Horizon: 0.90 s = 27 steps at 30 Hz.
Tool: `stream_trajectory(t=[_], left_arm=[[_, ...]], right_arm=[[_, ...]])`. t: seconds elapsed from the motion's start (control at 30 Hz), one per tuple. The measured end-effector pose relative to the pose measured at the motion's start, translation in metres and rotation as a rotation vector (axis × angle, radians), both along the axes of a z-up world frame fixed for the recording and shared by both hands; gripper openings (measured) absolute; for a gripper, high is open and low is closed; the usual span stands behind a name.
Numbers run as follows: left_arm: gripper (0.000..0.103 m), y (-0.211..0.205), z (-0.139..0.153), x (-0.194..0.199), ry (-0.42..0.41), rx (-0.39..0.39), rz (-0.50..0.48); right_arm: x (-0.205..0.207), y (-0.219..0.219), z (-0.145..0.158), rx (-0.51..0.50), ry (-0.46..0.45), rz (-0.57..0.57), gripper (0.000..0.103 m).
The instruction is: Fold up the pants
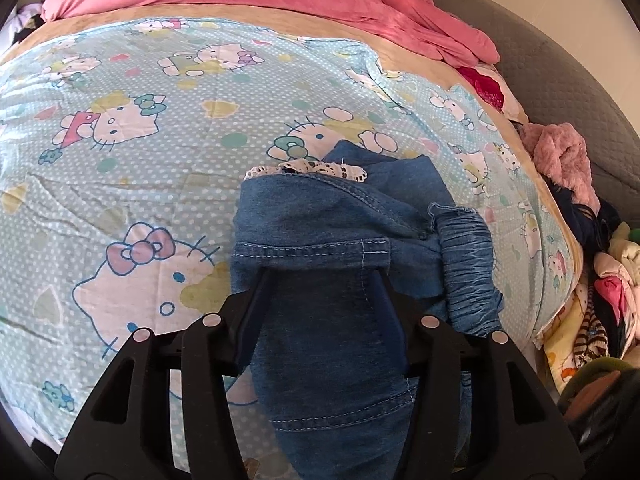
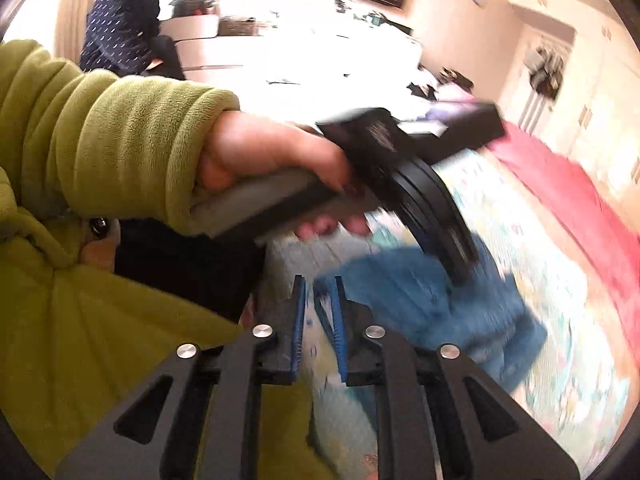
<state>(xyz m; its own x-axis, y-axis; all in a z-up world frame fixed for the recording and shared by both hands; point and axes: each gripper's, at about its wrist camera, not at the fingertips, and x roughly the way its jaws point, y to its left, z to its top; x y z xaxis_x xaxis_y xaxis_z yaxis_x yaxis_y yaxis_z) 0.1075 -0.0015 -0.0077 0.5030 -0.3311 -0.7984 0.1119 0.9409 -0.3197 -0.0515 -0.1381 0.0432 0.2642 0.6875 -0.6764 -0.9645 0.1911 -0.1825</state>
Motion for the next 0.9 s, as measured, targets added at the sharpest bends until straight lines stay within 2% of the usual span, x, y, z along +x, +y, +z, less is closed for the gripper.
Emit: stream_trajectory(t=[0.13,0.23,0.3,0.43,0.5,0.6,0.8,0.9], left_arm=[[0.043,0.001,0.000,0.001,0.006,-0.003,0.000],[0.044,0.001,0.000,0.000,0.006,-0.002,-0.001],[0.044,0.002,-0.001,0.000,0.004,-0.004,-0.005],[0.045,0.003,-0.003,0.000,0.001,-0.011,0.001],[0.045,0.002,-0.002,-0.002,-0.006,-0.006,0.004],[0.050,0.000,0.004,-0.007,-0.018,0.000,0.007],[0.055,-0.006,0.024,-0.022,-0.083,0.038,0.002],[0.060,-0.007,0.034,-0.028,-0.112,0.051,0.008]], right_arm=[[0.009,0.040,-0.023,-0.066,-0.031,0.003,0.031],[0.022,0.052,-0.051,-0.162,0.053,-0.014,0.031],[0.017,0.048,-0.055,-0.156,0.041,-0.006,0.031],[0.021,0.039,-0.042,-0.107,0.131,-0.009,0.030],[0.014,0.037,-0.039,-0.119,0.120,0.002,0.030],[0.008,0.029,-0.032,-0.104,0.175,0.029,0.029],[-0.008,-0.002,-0.003,-0.002,0.178,0.002,0.030],[-0.012,-0.022,0.015,0.069,0.170,-0.035,0.042]])
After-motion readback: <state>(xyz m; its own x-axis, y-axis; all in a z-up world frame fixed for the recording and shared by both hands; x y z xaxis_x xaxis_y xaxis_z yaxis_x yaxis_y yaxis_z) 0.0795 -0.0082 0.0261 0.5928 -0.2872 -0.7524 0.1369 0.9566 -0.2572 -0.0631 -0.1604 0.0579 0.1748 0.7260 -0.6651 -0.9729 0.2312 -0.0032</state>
